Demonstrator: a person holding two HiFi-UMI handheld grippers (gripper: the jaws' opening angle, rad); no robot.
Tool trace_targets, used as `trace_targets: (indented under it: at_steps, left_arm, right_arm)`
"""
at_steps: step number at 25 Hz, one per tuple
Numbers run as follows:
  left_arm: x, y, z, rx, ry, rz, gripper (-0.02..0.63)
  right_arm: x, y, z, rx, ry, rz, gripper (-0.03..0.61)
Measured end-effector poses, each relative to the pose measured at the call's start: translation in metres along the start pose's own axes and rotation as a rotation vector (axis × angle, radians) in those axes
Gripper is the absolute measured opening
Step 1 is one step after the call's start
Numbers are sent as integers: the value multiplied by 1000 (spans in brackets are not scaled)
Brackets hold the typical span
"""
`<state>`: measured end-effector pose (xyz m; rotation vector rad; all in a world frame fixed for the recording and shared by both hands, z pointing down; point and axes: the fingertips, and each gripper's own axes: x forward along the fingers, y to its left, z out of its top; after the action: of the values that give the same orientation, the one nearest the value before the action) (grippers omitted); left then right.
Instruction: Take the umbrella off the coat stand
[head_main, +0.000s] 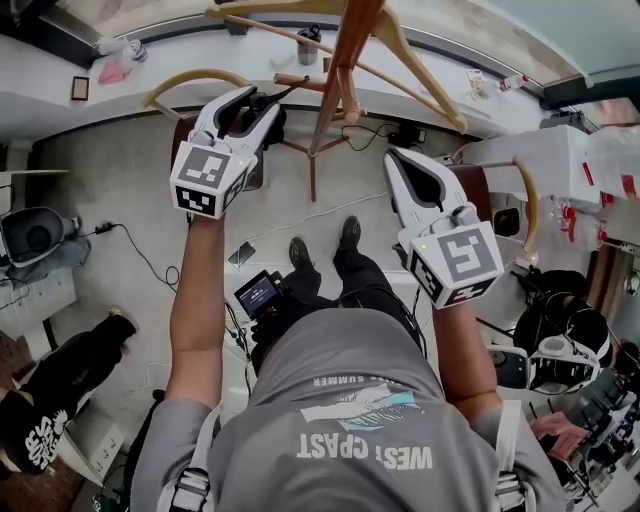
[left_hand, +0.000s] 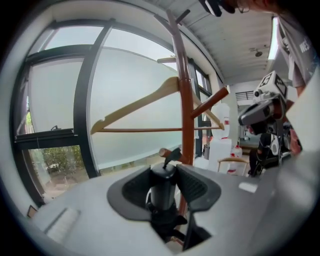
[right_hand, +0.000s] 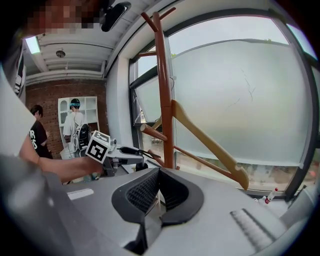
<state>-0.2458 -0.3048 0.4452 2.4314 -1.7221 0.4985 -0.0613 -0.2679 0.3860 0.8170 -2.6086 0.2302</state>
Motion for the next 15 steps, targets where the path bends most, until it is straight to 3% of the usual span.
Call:
trace_targets:
  at_steps: [15]
  left_arm:
    - [-48, 15, 48, 41, -63, 74, 156]
  right_arm:
    - [-31, 9, 12, -8, -40, -17, 2]
